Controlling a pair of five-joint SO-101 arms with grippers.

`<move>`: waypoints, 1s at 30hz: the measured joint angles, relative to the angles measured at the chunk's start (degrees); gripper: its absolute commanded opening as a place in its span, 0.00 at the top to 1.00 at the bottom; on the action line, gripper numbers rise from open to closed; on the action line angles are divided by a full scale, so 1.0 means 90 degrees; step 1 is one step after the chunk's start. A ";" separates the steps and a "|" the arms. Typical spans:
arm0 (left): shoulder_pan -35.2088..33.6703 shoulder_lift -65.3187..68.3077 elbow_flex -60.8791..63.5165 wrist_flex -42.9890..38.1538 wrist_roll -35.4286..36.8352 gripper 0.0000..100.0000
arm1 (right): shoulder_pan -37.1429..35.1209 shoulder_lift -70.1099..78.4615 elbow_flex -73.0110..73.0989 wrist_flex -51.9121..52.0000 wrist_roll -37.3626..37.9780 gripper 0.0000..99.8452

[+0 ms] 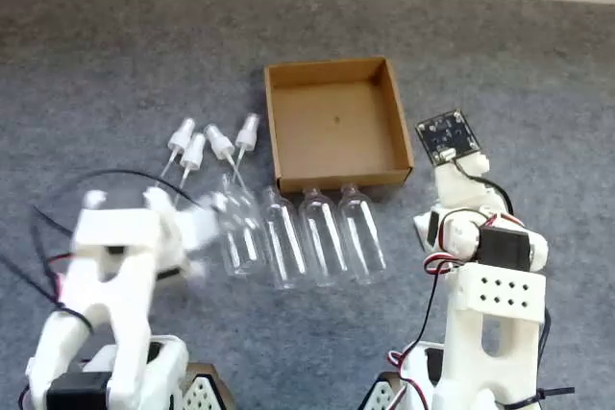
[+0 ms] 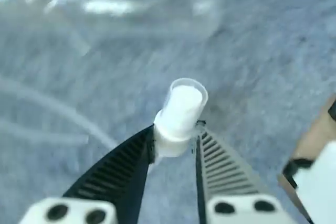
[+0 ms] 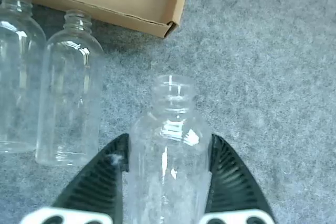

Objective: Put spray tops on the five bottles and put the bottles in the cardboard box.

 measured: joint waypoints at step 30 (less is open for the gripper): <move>0.1827 0.0010 -0.0127 -0.0127 0.0078 0.82 | 0.0000 0.0000 0.0000 0.0000 0.0039 0.97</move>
